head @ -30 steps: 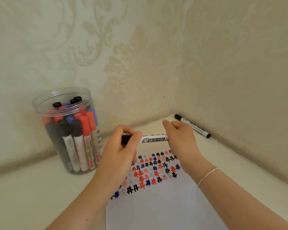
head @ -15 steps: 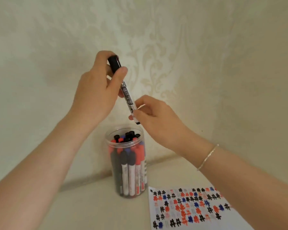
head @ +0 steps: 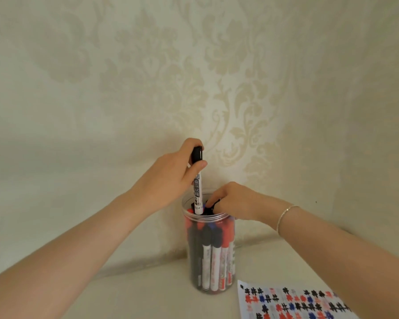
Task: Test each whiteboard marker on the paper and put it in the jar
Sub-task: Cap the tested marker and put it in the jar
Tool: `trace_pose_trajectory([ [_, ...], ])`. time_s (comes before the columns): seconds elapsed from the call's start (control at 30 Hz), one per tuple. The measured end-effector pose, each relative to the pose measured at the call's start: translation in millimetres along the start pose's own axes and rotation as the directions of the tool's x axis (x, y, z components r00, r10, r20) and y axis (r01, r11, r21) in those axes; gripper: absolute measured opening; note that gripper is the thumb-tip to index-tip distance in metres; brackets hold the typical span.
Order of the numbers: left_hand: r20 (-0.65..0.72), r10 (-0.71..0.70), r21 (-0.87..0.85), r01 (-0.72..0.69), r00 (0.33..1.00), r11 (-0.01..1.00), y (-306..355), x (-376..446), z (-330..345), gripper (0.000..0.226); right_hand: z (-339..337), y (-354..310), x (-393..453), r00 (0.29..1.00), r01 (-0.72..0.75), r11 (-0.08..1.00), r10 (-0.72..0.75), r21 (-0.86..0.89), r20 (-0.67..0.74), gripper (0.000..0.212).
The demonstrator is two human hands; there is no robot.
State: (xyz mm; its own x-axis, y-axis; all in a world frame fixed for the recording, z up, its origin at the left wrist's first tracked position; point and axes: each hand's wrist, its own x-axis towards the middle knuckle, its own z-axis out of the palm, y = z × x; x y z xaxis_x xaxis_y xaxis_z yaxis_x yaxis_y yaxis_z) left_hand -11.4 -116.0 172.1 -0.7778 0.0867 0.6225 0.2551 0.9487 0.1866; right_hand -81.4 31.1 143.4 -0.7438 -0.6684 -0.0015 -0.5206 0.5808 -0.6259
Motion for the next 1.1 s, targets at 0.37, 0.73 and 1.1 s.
trace_pose_trajectory([
  [0.37, 0.109, 0.026, 0.066, -0.034, 0.994, 0.997, -5, 18, -2, 0.022, 3, -7, 17, 0.996, 0.067, 0.994, -0.072, -0.083, -0.054, 0.016],
  [0.73, -0.026, -0.004, -0.064, 0.003, 1.000, 0.998, -12, 12, -3, 0.020, 21, -7, 39, 0.995, -0.096, 0.937, 0.089, -0.335, -0.037, 0.040],
  [1.1, 0.028, -0.045, -0.186, 0.049, 0.999, 0.981, -16, 12, -2, 0.010, 7, -17, 13, 0.974, -0.044, 0.997, 0.056, -0.057, 0.219, 0.030],
])
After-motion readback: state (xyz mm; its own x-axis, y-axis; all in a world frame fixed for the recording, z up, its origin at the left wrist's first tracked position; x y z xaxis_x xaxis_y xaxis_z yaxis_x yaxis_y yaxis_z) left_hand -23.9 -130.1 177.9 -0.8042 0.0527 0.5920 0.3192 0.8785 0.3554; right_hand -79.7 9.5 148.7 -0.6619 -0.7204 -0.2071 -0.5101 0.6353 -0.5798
